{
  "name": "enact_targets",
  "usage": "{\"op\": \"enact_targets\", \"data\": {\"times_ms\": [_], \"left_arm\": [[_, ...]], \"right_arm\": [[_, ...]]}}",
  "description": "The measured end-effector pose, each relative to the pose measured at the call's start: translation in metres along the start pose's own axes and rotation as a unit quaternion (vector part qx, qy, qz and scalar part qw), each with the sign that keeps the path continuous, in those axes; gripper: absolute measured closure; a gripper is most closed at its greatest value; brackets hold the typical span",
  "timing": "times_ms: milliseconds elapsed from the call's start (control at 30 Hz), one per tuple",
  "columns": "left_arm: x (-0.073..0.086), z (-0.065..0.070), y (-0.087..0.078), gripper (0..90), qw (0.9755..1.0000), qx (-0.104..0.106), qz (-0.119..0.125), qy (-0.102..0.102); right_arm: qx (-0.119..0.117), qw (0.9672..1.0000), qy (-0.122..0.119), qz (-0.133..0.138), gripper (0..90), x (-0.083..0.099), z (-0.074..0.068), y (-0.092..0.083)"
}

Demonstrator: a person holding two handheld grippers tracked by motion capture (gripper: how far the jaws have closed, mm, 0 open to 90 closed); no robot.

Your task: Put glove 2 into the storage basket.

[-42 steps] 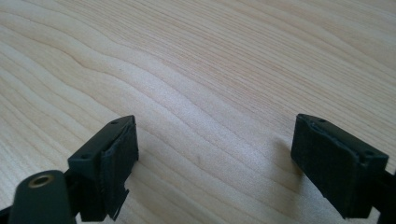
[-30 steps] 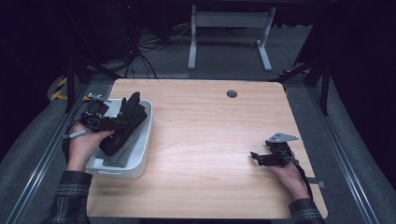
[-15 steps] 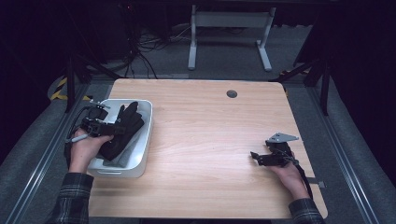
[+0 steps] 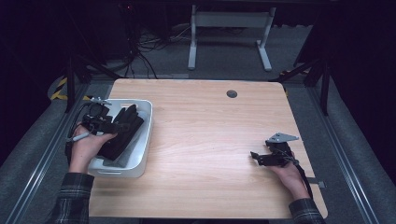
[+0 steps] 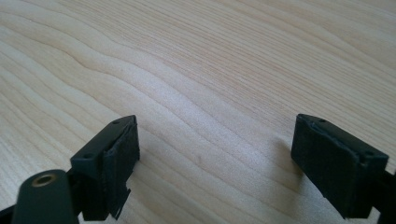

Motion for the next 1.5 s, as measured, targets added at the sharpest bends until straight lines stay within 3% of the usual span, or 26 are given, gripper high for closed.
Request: {"op": "enact_targets", "data": {"times_ms": [400, 733, 900, 933, 1200, 1300, 1367, 1500], "left_arm": [[-0.019, 0.032, 0.008, 18.9, 0.9984, 0.04, 0.014, 0.036], [-0.027, 0.065, 0.017, 18.9, 0.994, 0.078, 0.038, 0.066], [-0.028, 0.093, 0.031, 18.9, 0.9893, 0.106, 0.046, 0.089], [-0.028, 0.093, 0.031, 18.9, 0.9893, 0.106, 0.046, 0.089], [-0.021, 0.133, 0.065, 19.0, 0.9816, 0.145, 0.042, 0.117], [-0.016, 0.147, 0.084, 19.0, 0.9784, 0.155, 0.032, 0.133], [-0.015, 0.15, 0.087, 19.0, 0.9778, 0.156, 0.029, 0.136], [-0.004, 0.163, 0.11, 19.1, 0.9752, 0.164, 0.008, 0.148]], "right_arm": [[-0.001, 1.0, 0.0, 0.0, 16.2, 0.0, 0.0, 0.0], [-0.001, 1.0, -0.001, 0.001, 16.2, 0.0, 0.0, 0.0], [-0.001, 1.0, -0.001, 0.0, 16.2, 0.0, 0.0, 0.0], [-0.001, 1.0, -0.001, 0.0, 16.2, 0.0, 0.0, 0.0], [-0.001, 1.0, -0.001, 0.0, 16.3, 0.0, 0.0, 0.0], [-0.001, 1.0, -0.001, 0.0, 16.3, 0.0, 0.0, 0.0], [-0.001, 1.0, -0.001, 0.0, 16.3, 0.0, 0.0, 0.0], [-0.001, 1.0, -0.002, 0.0, 16.3, 0.0, 0.0, 0.0]]}}
Point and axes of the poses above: each handheld gripper's, and its own axes: y roughly forward along the jaws, x roughly out of its underside, z roughly to its right, the point moved 1 cm from there along y, roughly forward along the jaws, and after that the axes turned 13 degrees about x, right-handed, at the moved point
